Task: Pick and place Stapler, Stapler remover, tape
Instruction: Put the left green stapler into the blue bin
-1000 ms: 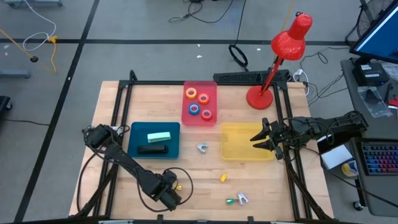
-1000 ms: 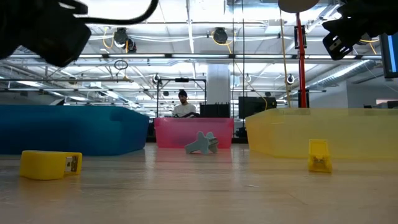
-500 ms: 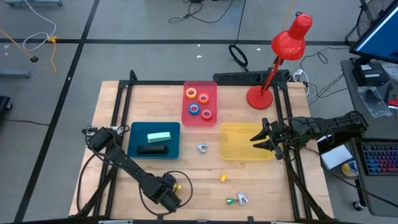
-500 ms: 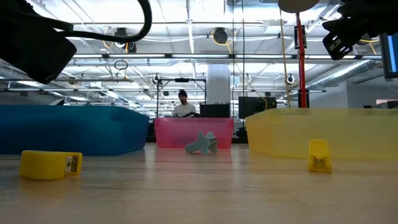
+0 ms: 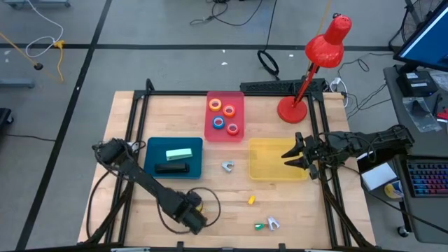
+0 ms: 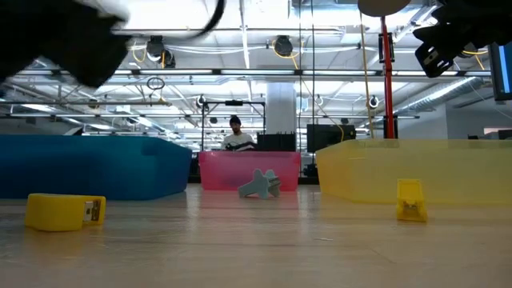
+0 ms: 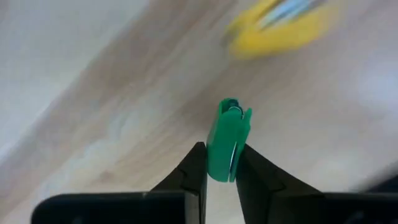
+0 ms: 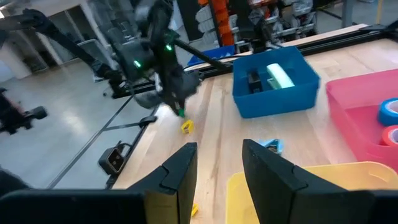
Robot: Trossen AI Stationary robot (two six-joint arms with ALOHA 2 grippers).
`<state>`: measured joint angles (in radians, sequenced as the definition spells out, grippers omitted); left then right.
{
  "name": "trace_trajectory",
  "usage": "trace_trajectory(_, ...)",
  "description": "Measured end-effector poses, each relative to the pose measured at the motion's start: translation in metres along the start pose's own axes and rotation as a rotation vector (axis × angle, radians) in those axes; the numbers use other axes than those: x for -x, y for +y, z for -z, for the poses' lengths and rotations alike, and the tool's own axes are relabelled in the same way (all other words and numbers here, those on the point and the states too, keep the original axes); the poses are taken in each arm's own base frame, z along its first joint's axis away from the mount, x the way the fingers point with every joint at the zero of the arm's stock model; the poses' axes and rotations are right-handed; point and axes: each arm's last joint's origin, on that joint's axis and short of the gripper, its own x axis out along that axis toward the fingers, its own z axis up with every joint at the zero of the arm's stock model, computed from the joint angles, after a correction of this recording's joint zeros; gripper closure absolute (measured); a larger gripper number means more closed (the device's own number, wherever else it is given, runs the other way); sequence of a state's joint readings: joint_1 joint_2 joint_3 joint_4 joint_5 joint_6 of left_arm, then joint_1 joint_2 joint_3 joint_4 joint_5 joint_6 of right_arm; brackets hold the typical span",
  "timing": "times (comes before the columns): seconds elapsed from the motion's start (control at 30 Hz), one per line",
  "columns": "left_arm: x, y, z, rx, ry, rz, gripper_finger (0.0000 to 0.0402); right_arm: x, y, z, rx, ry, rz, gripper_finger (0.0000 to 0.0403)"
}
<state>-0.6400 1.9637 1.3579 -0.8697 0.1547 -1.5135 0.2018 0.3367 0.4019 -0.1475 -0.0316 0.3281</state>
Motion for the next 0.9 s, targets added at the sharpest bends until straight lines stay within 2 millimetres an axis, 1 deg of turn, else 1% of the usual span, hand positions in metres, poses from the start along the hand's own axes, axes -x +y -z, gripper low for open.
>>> trace_trajectory(0.07, 0.022, 0.004, -0.004, 0.01, -0.037, 0.046, 0.0347, 0.0, 0.0, 0.0, -0.006, -0.005, 0.013, 0.028)
trace_trajectory(0.17, 0.061, 0.02, -0.009, 0.035, -0.17, 0.066, 0.0347, 0.0, -0.002, -0.001, -0.008, -0.019, 0.055, 0.028)
trace_trajectory(0.23, 0.089, 0.038, -0.013, 0.063, -0.28, 0.045, 0.0347, 0.0, -0.002, -0.001, -0.008, -0.03, 0.087, 0.028)
trace_trajectory(0.3, 0.112, 0.059, -0.02, 0.091, -0.38, -0.012, 0.0347, 0.0, -0.004, -0.001, -0.008, -0.046, 0.133, 0.028)
trace_trajectory(0.37, 0.128, 0.079, -0.029, 0.089, -0.437, -0.098, 0.0347, 0.0, -0.005, -0.002, -0.008, -0.062, 0.18, 0.028)
trace_trajectory(0.43, 0.139, 0.095, -0.042, 0.073, -0.438, -0.169, 0.0347, 0.001, -0.006, -0.002, -0.008, -0.076, 0.221, 0.028)
trace_trajectory(0.5, 0.146, 0.106, -0.059, 0.054, -0.417, -0.215, 0.0347, 0.001, -0.007, -0.003, -0.006, -0.088, 0.254, 0.028)
trace_trajectory(0.57, 0.148, 0.112, -0.077, 0.012, -0.389, -0.232, 0.0347, 0.001, -0.008, -0.003, -0.001, -0.094, 0.276, 0.028)
trace_trajectory(0.67, 0.145, 0.113, -0.105, -0.055, -0.389, -0.206, 0.0347, 0.001, -0.008, -0.003, 0.0, -0.096, 0.281, 0.028)
trace_trajectory(0.8, 0.142, 0.118, -0.133, -0.095, -0.362, -0.195, 0.0347, 0.001, -0.008, -0.003, -0.001, -0.095, 0.277, 0.028)
trace_trajectory(0.9, 0.134, 0.126, -0.142, -0.104, -0.311, -0.213, 0.0347, 0.001, -0.008, -0.003, -0.001, -0.096, 0.277, 0.028)
